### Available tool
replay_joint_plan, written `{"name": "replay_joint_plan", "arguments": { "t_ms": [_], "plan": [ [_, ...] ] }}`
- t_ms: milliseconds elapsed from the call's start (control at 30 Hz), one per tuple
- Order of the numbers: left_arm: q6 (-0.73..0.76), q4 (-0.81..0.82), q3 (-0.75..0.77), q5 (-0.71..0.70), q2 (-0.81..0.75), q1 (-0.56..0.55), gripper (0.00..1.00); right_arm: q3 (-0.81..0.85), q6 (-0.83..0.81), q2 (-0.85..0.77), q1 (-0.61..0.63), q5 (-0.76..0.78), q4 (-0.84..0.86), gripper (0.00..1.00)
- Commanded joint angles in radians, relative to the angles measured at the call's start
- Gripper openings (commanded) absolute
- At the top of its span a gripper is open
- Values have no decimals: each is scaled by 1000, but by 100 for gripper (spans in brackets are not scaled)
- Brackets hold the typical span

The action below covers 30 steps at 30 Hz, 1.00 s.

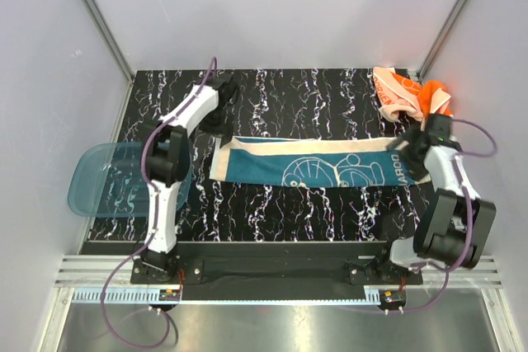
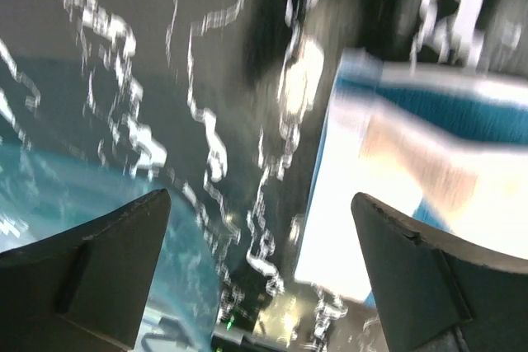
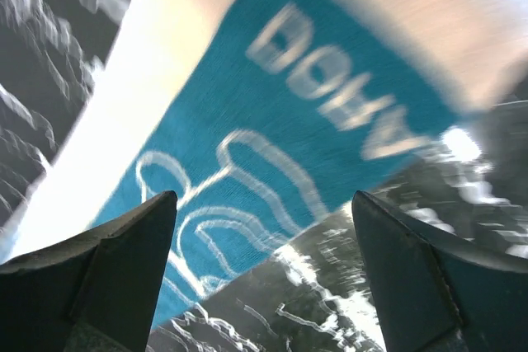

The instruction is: Roll the towels

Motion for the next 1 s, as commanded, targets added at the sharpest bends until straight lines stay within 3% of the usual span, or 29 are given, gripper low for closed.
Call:
{"name": "replay_joint_plan", "arguments": {
  "t_ms": [0, 233, 367, 633, 967],
  "plan": [
    [12, 52, -101, 8, -226, -36, 99, -20, 5, -78, -189, 27, -41, 94],
    [2, 271, -462, 60, -487, -156, 99, -37, 37, -83, -418, -1, -36, 93],
    [15, 339, -591, 63, -562, -181, 99, -24, 35, 10, -449, -55, -12, 88],
    [16, 365, -628, 85, -595, -190, 99, 12, 61, 122, -449, -16, 61, 77],
    [16, 363, -633, 85, -573, -191, 99, 52, 80, 224, -449, -12, 116, 70]
  ]
}}
